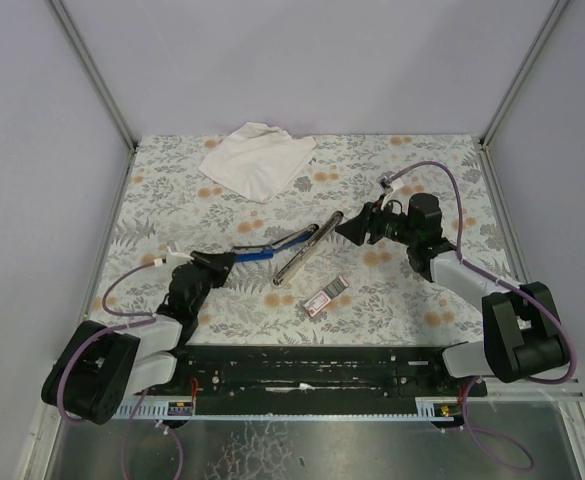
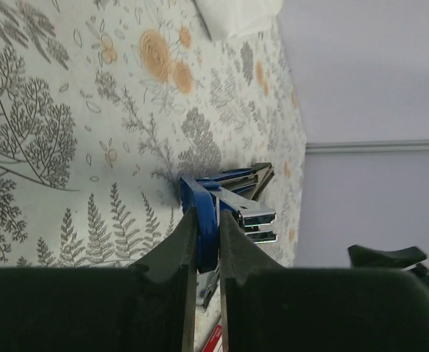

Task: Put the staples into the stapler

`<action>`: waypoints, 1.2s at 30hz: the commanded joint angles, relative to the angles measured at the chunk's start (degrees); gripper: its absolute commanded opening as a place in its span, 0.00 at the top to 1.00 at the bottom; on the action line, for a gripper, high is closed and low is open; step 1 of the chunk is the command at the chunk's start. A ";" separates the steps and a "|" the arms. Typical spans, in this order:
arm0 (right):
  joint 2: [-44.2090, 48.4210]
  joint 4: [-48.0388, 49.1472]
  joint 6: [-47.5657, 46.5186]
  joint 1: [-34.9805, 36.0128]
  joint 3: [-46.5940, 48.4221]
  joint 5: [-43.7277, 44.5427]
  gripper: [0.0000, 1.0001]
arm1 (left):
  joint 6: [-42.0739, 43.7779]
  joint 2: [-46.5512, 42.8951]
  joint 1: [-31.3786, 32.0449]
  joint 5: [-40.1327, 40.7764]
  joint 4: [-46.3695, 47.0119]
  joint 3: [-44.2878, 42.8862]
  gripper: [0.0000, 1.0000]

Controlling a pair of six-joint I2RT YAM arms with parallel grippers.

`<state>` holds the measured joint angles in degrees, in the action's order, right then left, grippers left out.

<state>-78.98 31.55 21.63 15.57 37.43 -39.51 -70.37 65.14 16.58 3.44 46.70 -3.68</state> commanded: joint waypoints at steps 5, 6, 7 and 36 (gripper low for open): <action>2.75 -0.07 -0.84 -0.26 0.04 1.23 0.38 | 1.75 5.01 7.37 7.06 12.64 0.39 1.00; 2.90 -0.15 -0.86 -0.28 -0.03 1.27 0.38 | 1.73 5.72 7.64 7.08 13.14 0.70 1.00; 3.07 -0.21 -0.87 -0.24 -0.07 1.38 0.38 | 1.73 6.31 7.75 6.89 13.31 0.92 1.00; 5.68 -3.27 -1.82 -0.27 0.42 2.35 0.38 | 13.13 2.54 -0.18 -2.57 -9.97 1.43 0.41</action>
<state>-75.35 27.90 20.93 15.57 37.28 -37.34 -61.82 69.47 17.34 2.66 42.00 -3.68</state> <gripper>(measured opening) 0.623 0.495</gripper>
